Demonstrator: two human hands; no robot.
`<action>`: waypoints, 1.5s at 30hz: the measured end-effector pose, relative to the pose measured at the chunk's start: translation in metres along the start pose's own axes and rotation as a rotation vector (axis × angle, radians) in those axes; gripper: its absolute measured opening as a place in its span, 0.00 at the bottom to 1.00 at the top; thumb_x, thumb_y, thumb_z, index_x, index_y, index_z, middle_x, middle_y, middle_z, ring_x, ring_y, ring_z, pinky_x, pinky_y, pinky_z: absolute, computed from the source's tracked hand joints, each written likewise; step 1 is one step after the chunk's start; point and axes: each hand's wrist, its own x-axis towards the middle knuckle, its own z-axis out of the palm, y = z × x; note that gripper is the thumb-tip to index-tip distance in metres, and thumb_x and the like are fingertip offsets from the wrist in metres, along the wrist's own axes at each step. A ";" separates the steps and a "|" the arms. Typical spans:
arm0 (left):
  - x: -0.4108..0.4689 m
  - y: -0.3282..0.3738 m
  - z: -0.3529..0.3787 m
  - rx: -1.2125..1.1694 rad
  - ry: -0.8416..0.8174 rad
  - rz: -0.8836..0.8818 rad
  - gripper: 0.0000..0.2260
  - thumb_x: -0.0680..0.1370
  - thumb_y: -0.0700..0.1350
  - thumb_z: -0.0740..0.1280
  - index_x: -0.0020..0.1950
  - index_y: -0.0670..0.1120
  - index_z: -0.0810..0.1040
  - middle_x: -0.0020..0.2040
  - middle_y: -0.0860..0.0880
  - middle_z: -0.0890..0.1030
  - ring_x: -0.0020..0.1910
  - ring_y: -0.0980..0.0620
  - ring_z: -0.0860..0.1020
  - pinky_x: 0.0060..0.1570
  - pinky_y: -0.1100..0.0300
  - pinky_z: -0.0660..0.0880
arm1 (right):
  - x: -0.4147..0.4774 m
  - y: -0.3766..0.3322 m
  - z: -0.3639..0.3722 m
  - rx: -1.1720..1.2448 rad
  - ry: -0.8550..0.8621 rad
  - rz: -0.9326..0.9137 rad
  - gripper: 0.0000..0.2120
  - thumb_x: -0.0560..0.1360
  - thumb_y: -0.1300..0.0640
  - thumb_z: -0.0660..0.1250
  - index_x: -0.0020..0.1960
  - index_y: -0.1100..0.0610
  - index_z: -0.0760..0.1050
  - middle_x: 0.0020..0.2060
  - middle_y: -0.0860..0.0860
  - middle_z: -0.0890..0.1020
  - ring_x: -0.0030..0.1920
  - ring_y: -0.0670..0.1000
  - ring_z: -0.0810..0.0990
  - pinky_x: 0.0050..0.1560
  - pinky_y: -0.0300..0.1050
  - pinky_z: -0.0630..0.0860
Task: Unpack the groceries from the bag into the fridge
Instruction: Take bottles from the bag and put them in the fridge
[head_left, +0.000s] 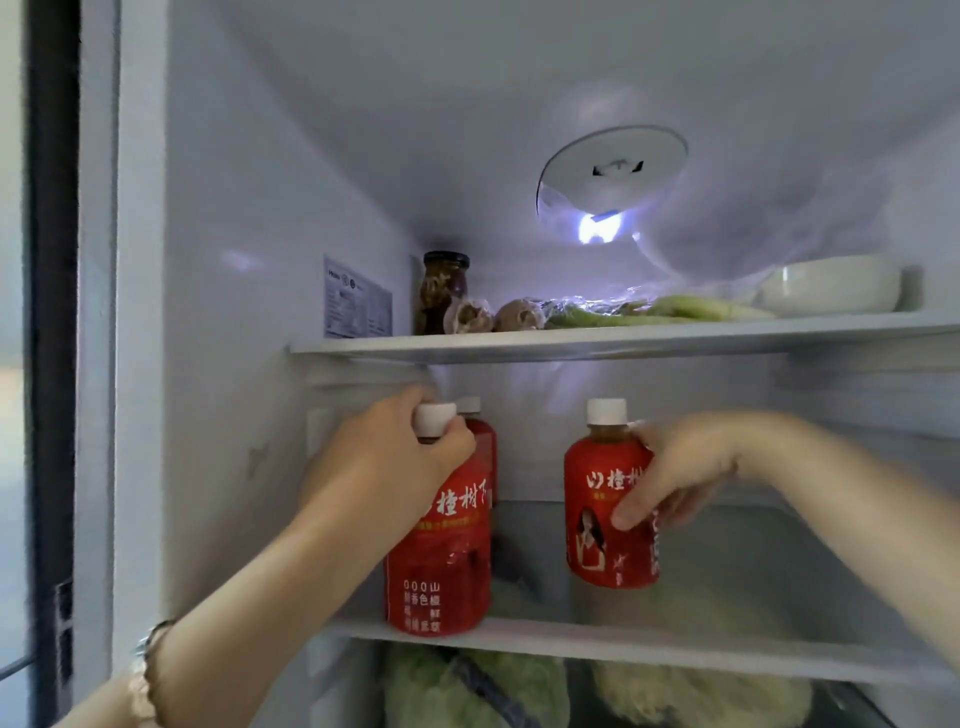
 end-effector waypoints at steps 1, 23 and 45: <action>0.000 0.000 0.000 -0.013 0.011 -0.002 0.06 0.74 0.57 0.64 0.48 0.57 0.75 0.38 0.56 0.80 0.37 0.55 0.80 0.40 0.55 0.79 | 0.014 0.000 0.004 0.050 0.041 -0.019 0.20 0.68 0.61 0.75 0.55 0.52 0.70 0.45 0.48 0.79 0.42 0.46 0.80 0.40 0.38 0.80; 0.000 0.006 -0.001 -0.056 0.036 -0.046 0.05 0.76 0.53 0.64 0.42 0.56 0.72 0.37 0.54 0.79 0.37 0.55 0.79 0.42 0.53 0.79 | 0.087 -0.031 0.044 -0.047 0.795 -0.244 0.10 0.75 0.55 0.66 0.49 0.61 0.78 0.47 0.57 0.82 0.48 0.56 0.80 0.47 0.45 0.75; -0.048 -0.034 0.042 0.304 -0.396 0.127 0.15 0.81 0.53 0.53 0.65 0.59 0.72 0.62 0.59 0.75 0.59 0.55 0.73 0.54 0.62 0.68 | 0.028 0.029 0.040 0.129 0.594 -0.098 0.40 0.55 0.49 0.81 0.61 0.54 0.68 0.54 0.52 0.78 0.55 0.55 0.78 0.55 0.48 0.76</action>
